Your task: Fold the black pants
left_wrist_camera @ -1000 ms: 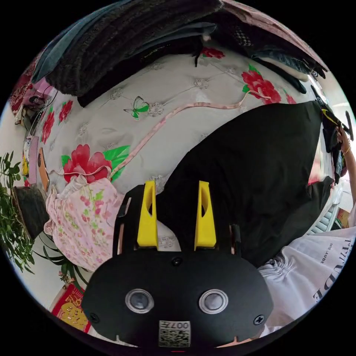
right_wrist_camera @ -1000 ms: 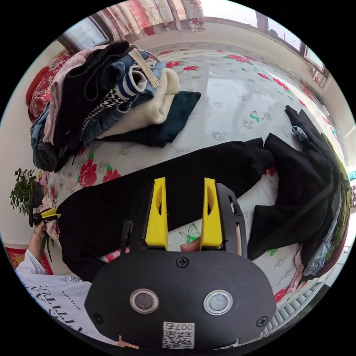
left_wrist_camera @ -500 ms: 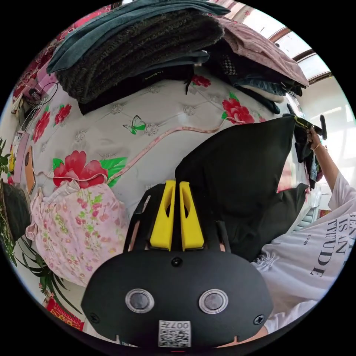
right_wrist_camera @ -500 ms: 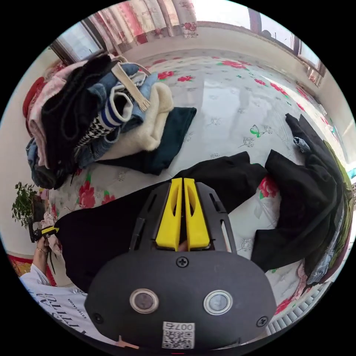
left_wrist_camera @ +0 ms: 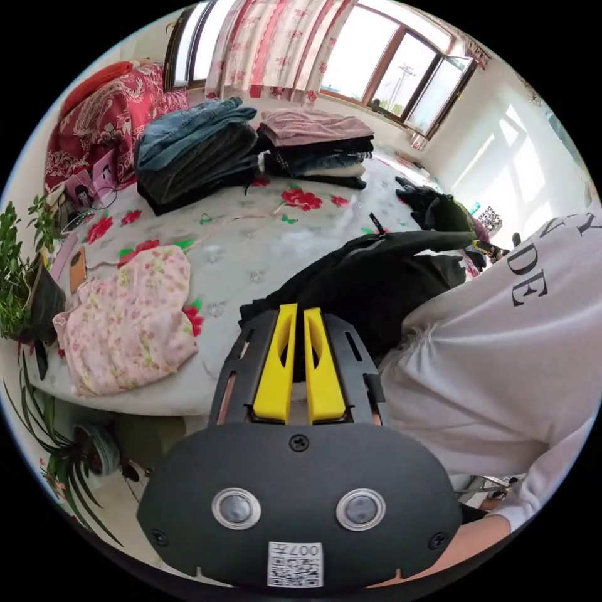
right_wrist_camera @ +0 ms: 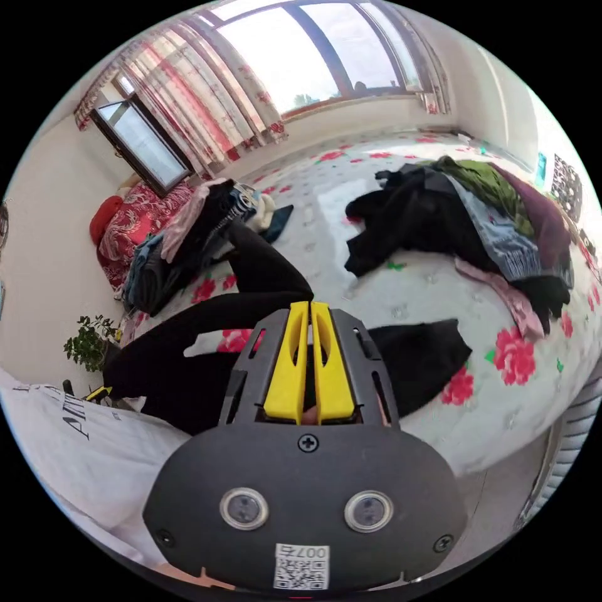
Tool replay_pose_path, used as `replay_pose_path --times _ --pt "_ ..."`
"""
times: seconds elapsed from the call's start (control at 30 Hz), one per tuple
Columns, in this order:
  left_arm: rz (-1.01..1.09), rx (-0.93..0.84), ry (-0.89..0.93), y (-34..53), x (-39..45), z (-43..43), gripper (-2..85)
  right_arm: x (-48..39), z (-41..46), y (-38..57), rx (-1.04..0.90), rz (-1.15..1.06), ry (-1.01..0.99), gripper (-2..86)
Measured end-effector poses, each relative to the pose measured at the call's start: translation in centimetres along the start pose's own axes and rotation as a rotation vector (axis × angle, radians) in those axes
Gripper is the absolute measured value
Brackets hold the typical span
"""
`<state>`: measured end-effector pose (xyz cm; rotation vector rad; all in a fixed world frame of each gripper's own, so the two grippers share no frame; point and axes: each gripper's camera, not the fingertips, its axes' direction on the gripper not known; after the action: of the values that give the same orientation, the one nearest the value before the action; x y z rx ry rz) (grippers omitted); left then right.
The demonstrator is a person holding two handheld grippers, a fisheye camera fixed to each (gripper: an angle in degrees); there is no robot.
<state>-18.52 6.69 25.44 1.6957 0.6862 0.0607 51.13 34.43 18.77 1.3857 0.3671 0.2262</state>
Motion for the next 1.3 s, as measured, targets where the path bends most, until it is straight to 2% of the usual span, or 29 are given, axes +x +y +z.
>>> replay_pose_path --times 0.03,0.1,0.17,0.23,0.33,0.47,0.7,0.77,0.83,0.93,1.0,1.1,1.17,1.23,1.3 --pt "-0.025 -0.086 0.009 1.9 0.4 2.6 -0.6 3.6 1.3 3.7 -0.115 0.098 0.057 0.6" --pt "-0.062 -0.217 0.011 4.3 0.8 6.3 -0.5 7.4 1.8 8.4 -0.195 0.175 0.074 1.8" --pt "-0.104 -0.282 -0.002 5.9 1.3 8.2 -0.4 9.8 1.0 11.0 -0.194 0.232 0.063 3.2" --pt "-0.13 -0.27 -0.01 5.9 1.3 7.9 -0.3 11.6 -0.8 11.3 -0.14 0.25 0.014 5.1" --pt "-0.172 -0.239 -0.001 5.4 1.0 6.6 -0.3 12.8 -2.3 8.4 -0.062 0.222 0.001 7.5" --pt "-0.197 -0.258 -0.034 4.9 1.6 6.3 -0.4 13.0 -1.0 2.1 -0.054 0.154 -0.052 8.9" --pt "-0.258 -0.266 -0.119 4.5 2.8 5.7 -0.4 13.8 7.8 -6.5 -0.302 0.138 0.013 4.4" --pt "-0.297 -0.253 -0.139 4.8 3.1 5.3 -0.4 13.2 5.0 -7.5 -0.23 0.114 0.022 2.2" --pt "-0.323 -0.24 -0.154 5.0 3.4 4.9 -0.4 12.7 -3.6 -6.7 -0.002 0.014 -0.074 1.3" --pt "-0.336 -0.233 -0.152 5.5 4.2 4.9 -0.4 16.4 -11.2 -2.7 0.159 0.074 -0.072 1.6" --pt "-0.335 -0.244 -0.141 5.7 4.6 5.4 -0.4 20.5 -11.2 0.2 0.121 0.199 -0.014 2.8" --pt "-0.353 -0.254 -0.155 6.1 4.8 5.6 -0.3 25.1 -8.3 4.9 -0.075 0.422 0.116 4.6" --pt "-0.339 -0.239 -0.16 6.6 5.1 4.8 0.0 22.7 -9.0 7.1 -0.008 0.394 0.098 4.9" --pt "-0.34 -0.206 -0.145 7.3 5.2 3.7 0.6 15.7 -8.2 8.0 0.042 0.253 0.032 5.4" --pt "-0.338 -0.168 -0.118 8.1 5.2 2.4 1.5 8.3 -5.3 7.1 -0.006 0.069 -0.097 5.9"
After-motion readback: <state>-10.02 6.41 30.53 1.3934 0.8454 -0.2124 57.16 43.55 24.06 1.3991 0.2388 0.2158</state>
